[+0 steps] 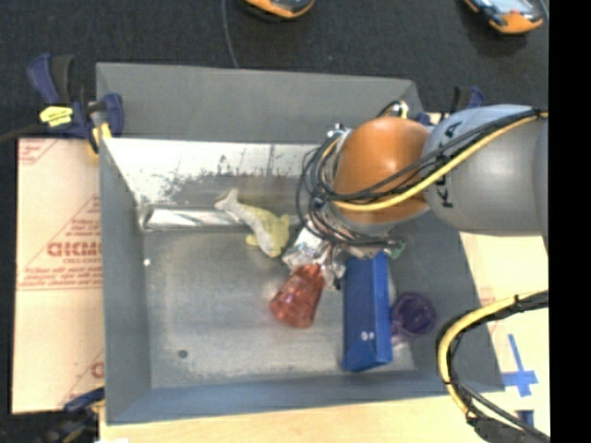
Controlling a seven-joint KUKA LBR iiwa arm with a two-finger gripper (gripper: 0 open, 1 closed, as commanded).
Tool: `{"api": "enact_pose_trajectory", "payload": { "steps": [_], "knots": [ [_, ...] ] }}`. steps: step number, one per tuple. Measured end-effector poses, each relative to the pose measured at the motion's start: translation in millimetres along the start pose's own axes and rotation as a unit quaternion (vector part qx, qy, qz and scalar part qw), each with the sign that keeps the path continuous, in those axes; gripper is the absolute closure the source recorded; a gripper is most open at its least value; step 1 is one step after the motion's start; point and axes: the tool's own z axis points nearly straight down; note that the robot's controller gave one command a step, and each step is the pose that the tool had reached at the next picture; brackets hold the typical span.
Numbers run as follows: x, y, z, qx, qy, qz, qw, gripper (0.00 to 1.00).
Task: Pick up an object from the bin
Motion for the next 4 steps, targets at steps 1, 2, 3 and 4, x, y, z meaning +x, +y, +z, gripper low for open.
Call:
{"api": "enact_pose_trajectory", "payload": {
  "steps": [1,2,3,4],
  "knots": [
    [0.9,1,-27,-0.003,0.0025,0.001,1.0000,1.00],
    [-1.4,-2,-65,0.001,-0.0006,0.002,1.0000,1.00],
    [-1.2,-3,-76,0.001,-0.0008,0.003,1.0000,1.00],
    [-1.5,-4,-115,0.001,-0.0006,0.005,1.0000,1.00]
  ]
}}
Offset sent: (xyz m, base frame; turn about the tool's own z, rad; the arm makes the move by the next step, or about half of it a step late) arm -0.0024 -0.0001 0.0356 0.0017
